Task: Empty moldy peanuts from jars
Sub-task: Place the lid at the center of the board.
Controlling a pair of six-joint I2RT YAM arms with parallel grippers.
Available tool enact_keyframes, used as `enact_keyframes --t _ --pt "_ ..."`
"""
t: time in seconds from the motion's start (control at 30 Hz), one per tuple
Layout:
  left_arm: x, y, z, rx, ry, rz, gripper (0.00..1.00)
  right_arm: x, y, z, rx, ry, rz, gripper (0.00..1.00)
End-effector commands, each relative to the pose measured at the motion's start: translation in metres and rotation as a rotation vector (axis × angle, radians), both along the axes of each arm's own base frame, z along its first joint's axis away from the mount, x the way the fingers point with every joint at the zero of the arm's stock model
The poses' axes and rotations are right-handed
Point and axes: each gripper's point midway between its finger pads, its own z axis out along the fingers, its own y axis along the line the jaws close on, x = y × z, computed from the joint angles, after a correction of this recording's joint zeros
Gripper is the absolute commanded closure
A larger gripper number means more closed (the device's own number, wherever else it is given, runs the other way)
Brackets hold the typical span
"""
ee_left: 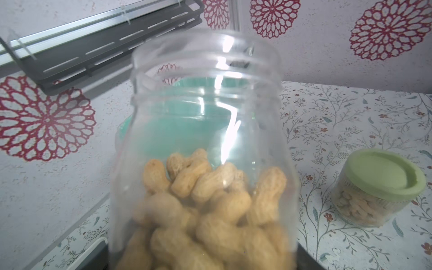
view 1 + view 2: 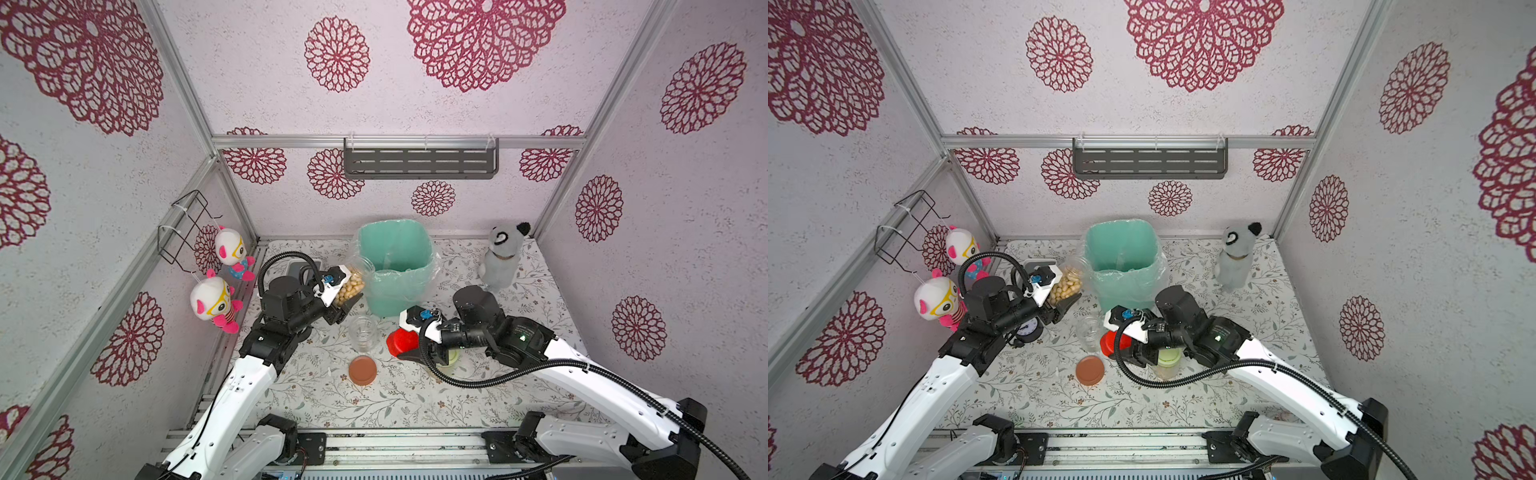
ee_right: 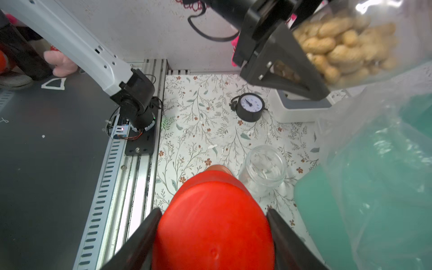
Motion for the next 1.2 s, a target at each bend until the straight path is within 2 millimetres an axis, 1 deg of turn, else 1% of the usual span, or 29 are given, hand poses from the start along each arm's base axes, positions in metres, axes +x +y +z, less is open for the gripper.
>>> enact_keyframes --t 0.0,0.07,0.17,0.33,0.5,0.6,0.77,0.8,0.87,0.9,1.03,1.17 --pt "0.003 0.014 0.022 -0.069 -0.067 0.078 1.00 0.006 0.003 -0.020 -0.073 0.012 -0.100 1.00" --pt "0.001 0.018 0.019 -0.073 -0.064 0.091 1.00 0.007 0.009 -0.035 -0.097 0.029 -0.140 1.00" --pt "-0.001 0.025 0.016 -0.075 -0.066 0.116 1.00 0.002 0.018 -0.055 -0.112 0.063 -0.158 1.00" --pt "-0.005 0.037 0.016 -0.091 -0.077 0.160 1.00 0.010 0.026 -0.083 -0.103 0.121 -0.268 1.00" --pt "-0.009 0.046 0.013 -0.097 -0.079 0.192 1.00 0.020 0.025 -0.124 -0.177 0.134 -0.390 1.00" --pt "-0.011 0.050 0.007 -0.097 -0.073 0.204 1.00 0.026 0.024 -0.139 -0.177 0.144 -0.452 1.00" --pt "-0.012 0.053 0.005 -0.097 -0.069 0.211 1.00 0.029 0.021 -0.169 -0.222 0.183 -0.503 0.98" --pt "-0.012 0.053 0.004 -0.093 -0.068 0.210 1.00 0.030 0.020 -0.174 -0.232 0.185 -0.518 0.96" --pt "-0.013 0.053 0.004 -0.090 -0.070 0.210 1.00 0.034 0.018 -0.183 -0.234 0.197 -0.553 0.89" --pt "-0.013 0.053 0.004 -0.090 -0.069 0.210 1.00 0.033 0.019 -0.186 -0.231 0.202 -0.553 0.87" --pt "-0.014 0.053 0.003 -0.088 -0.065 0.207 1.00 0.036 0.023 -0.201 -0.238 0.228 -0.576 0.85" --pt "-0.017 0.054 0.001 -0.075 -0.065 0.206 1.00 0.041 0.023 -0.214 -0.263 0.235 -0.620 0.83"
